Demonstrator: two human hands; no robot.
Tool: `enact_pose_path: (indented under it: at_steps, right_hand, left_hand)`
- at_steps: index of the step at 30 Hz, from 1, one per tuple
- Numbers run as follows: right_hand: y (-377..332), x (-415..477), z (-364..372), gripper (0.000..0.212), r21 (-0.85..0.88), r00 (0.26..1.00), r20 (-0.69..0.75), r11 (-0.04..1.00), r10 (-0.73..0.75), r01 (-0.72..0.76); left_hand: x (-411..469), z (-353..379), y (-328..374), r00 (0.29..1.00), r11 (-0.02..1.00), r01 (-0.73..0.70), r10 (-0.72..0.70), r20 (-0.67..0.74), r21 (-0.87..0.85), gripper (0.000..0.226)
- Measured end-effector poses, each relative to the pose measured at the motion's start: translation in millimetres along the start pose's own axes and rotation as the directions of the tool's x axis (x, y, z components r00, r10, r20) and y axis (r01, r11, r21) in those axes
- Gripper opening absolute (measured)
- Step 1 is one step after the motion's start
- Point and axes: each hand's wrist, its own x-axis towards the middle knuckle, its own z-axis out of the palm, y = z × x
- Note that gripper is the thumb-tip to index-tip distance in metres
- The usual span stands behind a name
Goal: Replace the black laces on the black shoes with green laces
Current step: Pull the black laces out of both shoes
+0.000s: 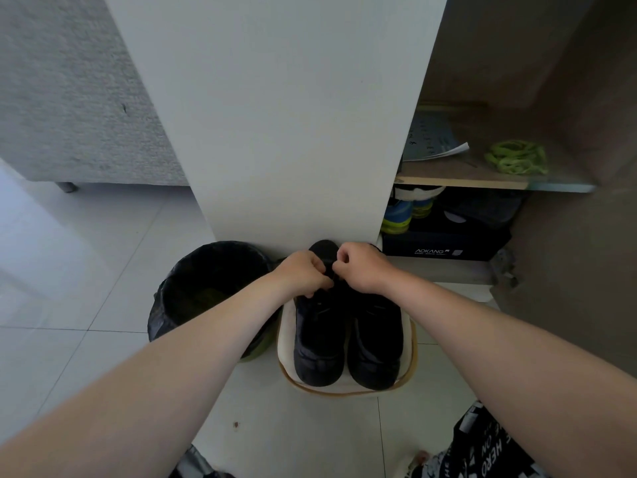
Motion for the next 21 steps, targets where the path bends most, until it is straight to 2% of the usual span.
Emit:
enact_pose_path:
  at_steps: [4,9,13,15,16,17,19,21]
  right_hand:
    - [-7.6,-2.2,1.5,0.017,0.045,0.999,-0.034,0.999,-0.012,0.014]
    - [-5.3,0.9,0.8,0.023,0.268,0.999,0.018,0.963,0.029,-0.033]
    - [-15.5,5.8,-2.2,0.016,0.46,0.999,0.009,0.887,0.045,-0.044]
    - [-16.4,9.2,-2.6,0.004,0.55,0.998,0.023,0.833,0.057,-0.06]
    - [-15.2,9.9,-4.7,0.014,0.581,0.997,0.046,0.81,0.065,-0.079]
    - [-12.8,9.5,-8.4,0.026,0.588,0.995,0.083,0.803,0.061,-0.098]
    - [-7.5,6.2,-17.0,0.043,0.49,0.988,0.154,0.866,0.025,-0.098]
    - [-2.5,2.7,-19.8,0.045,0.31,0.981,0.195,0.95,-0.018,-0.044]
  left_hand:
    - [3.2,-0.5,0.9,0.991,0.981,-0.098,0.113,-0.079,0.167,0.037]
    - [6.5,-4.9,-5.4,0.98,0.976,-0.198,0.198,0.007,0.088,0.052]
    - [4.3,-7.3,-1.6,0.96,0.918,-0.271,0.279,0.015,0.29,0.015]
    - [5.7,-10.3,-1.5,0.96,0.903,-0.258,0.279,-0.013,0.345,0.013]
    - [7.3,-12.6,-1.7,0.962,0.91,-0.244,0.271,-0.036,0.336,0.016]
    - [8.9,-15.7,-2.4,0.963,0.926,-0.228,0.259,-0.069,0.299,0.016]
    - [10.5,-22.0,-3.2,0.96,0.956,-0.21,0.242,-0.142,0.207,0.015]
    - [10.8,-23.5,-2.6,0.963,0.965,-0.199,0.224,-0.149,0.169,0.019]
